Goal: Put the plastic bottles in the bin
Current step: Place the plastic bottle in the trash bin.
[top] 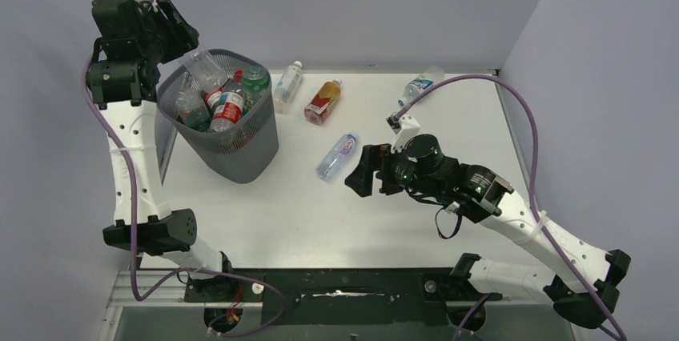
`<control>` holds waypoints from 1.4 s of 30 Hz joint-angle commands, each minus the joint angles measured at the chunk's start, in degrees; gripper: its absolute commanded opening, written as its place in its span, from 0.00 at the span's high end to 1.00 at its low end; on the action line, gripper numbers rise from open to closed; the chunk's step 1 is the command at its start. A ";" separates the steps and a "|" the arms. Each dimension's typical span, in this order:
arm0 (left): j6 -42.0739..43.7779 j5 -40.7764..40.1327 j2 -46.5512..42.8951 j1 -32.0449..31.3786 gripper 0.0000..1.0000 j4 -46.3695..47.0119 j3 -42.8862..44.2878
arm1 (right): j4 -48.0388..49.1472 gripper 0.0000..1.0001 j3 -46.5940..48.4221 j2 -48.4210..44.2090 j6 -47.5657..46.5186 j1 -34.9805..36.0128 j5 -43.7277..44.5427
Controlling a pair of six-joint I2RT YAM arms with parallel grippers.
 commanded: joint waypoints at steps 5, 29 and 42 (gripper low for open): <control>3.84 -2.87 0.21 0.27 0.57 -3.58 -1.30 | 3.96 0.02 1.24 3.06 -0.58 0.42 -1.96; 8.23 -2.44 -4.90 -2.58 0.18 -7.73 -14.58 | 4.73 0.02 2.38 7.01 -0.78 0.40 -3.03; 7.77 -4.39 -6.13 -4.22 0.16 -7.60 -10.54 | 2.80 0.02 3.73 6.59 -0.09 0.36 -0.45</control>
